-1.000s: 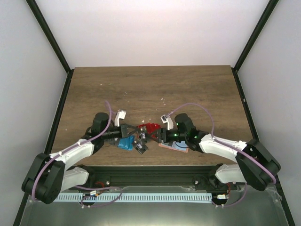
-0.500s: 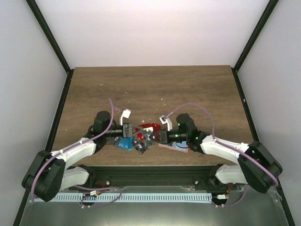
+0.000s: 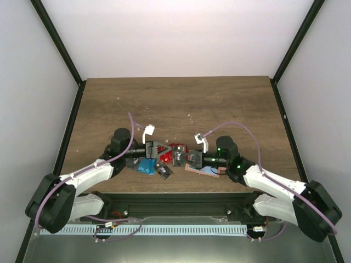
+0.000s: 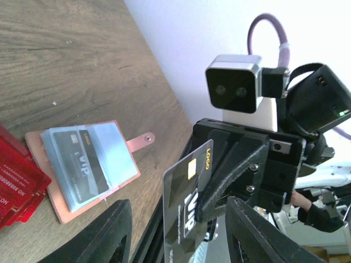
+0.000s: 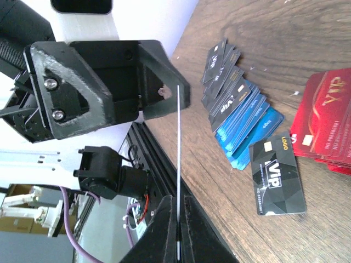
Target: Put the credit cards into the card holder
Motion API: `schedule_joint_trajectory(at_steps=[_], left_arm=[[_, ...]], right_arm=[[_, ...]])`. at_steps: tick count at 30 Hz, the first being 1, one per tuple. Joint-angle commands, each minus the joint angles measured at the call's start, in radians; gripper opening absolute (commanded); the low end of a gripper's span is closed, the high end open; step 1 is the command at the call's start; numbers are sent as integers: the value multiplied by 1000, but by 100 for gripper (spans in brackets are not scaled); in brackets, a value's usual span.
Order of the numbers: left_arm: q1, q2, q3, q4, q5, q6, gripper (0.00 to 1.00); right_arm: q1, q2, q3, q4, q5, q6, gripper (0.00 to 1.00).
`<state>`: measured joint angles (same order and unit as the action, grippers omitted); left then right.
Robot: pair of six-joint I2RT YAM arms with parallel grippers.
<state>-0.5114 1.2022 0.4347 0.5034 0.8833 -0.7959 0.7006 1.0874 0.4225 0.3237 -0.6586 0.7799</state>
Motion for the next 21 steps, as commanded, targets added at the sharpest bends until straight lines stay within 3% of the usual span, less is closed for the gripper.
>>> schedule_joint_trajectory(at_steps=[1, 14, 21], left_arm=[[-2, -32, -22, 112, -2, -37, 49], [-80, 36, -27, 236, 57, -55, 34], [-113, 53, -7, 215, 38, -30, 4]], right_arm=[[-25, -77, -35, 30, 63, 60, 1], [-29, -95, -36, 116, 10, 93, 1], [-28, -90, -39, 123, -4, 95, 1]])
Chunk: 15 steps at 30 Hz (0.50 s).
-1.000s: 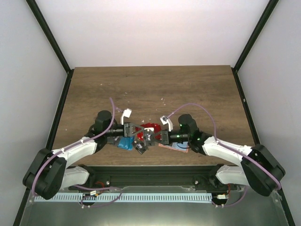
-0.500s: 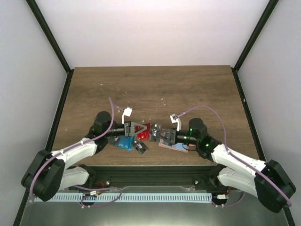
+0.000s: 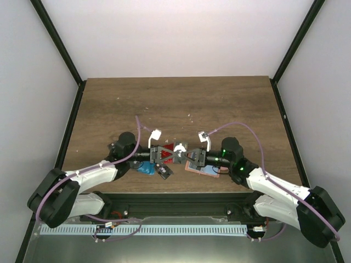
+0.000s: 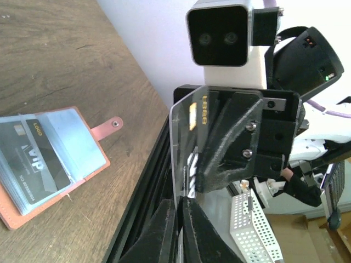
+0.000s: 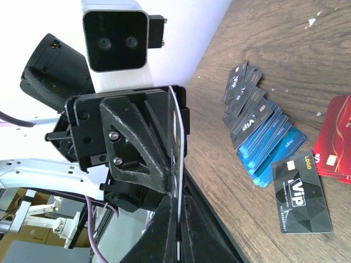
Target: Put the credit cards into the card holder
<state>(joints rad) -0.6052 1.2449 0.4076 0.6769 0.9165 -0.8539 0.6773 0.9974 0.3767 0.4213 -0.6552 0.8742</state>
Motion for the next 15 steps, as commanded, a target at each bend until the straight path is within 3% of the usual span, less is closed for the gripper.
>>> schedule_joint_trajectory(at_steps=[1, 4, 7, 8, 11, 15], left_arm=[[-22, 11, 22, 40, 1, 29, 4], [-27, 23, 30, 31, -13, 33, 4], [-33, 39, 54, -7, -24, 50, 4], [-38, 48, 69, -35, -32, 68, 4], [-72, 94, 136, -171, -68, 147, 4], [-122, 190, 206, -208, -83, 181, 4]], right_arm=[[-5, -2, 5, 25, -7, -1, 1], [-5, -18, 13, -29, 22, -14, 2], [-5, -48, 85, -312, 211, -70, 40], [-5, -61, 112, -470, 314, -74, 45], [-5, -89, 168, -740, 597, -34, 49], [-5, -88, 197, -972, 756, 76, 50]])
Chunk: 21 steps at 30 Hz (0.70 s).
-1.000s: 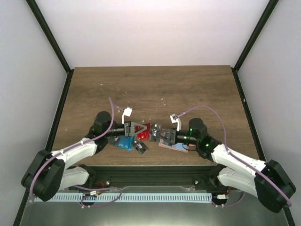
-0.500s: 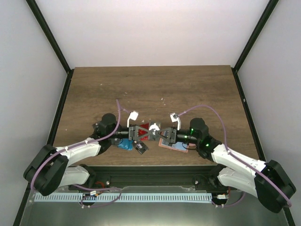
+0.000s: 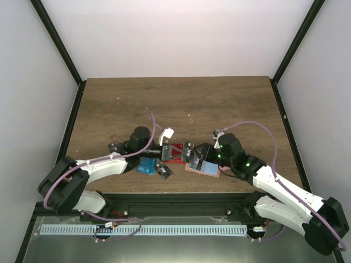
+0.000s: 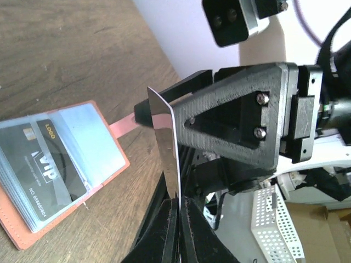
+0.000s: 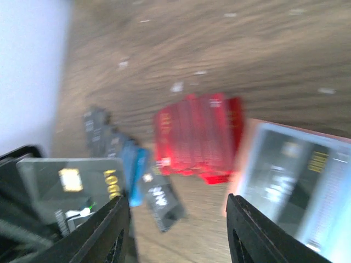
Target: Put the credit cards into the card holder
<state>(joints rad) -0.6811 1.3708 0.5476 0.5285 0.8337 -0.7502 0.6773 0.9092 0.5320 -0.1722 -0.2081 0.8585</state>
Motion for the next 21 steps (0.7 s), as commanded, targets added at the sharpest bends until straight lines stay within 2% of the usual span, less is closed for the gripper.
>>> schedule_joint_trajectory(at_steps=[1, 5, 9, 13, 21], left_arm=[[-55, 94, 84, -68, -14, 74, 4], [-84, 221, 151, -74, -26, 58, 4], [-121, 329, 219, -94, -35, 23, 4], [-141, 415, 275, -123, -65, 12, 4], [-156, 529, 342, -154, -146, 10, 4]], right_arm=[[-5, 8, 44, -420, 329, 131, 50], [-5, 17, 27, -540, 395, 251, 48], [-5, 13, -11, -592, 424, 331, 48], [-6, 12, -57, -577, 422, 366, 47], [-5, 35, -128, -483, 392, 354, 32]])
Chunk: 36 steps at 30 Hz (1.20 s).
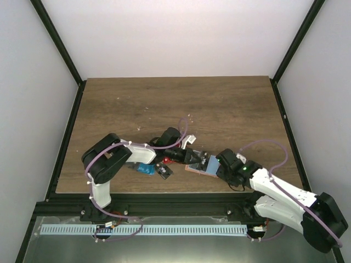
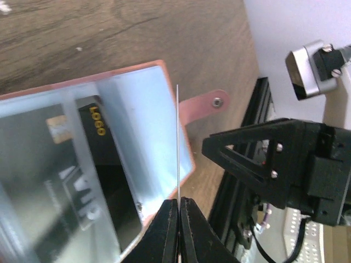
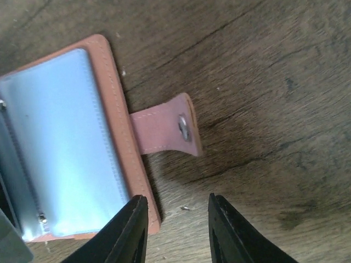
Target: Put the credit cards into the card holder
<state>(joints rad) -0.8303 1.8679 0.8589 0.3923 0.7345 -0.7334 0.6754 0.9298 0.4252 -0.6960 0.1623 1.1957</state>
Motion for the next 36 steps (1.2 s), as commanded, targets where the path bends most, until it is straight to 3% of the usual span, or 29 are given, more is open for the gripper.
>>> schedule_joint_trajectory(at_steps=[1, 25, 36], left_arm=[[-8, 37, 39, -26, -56, -6, 4], [-16, 94, 107, -140, -189, 29, 4], [-47, 104, 98, -135, -211, -21, 4]], right_arm=[[-3, 21, -27, 51, 17, 14, 32], [-3, 60, -53, 150, -7, -11, 26], [-3, 74, -70, 191, -39, -14, 22]])
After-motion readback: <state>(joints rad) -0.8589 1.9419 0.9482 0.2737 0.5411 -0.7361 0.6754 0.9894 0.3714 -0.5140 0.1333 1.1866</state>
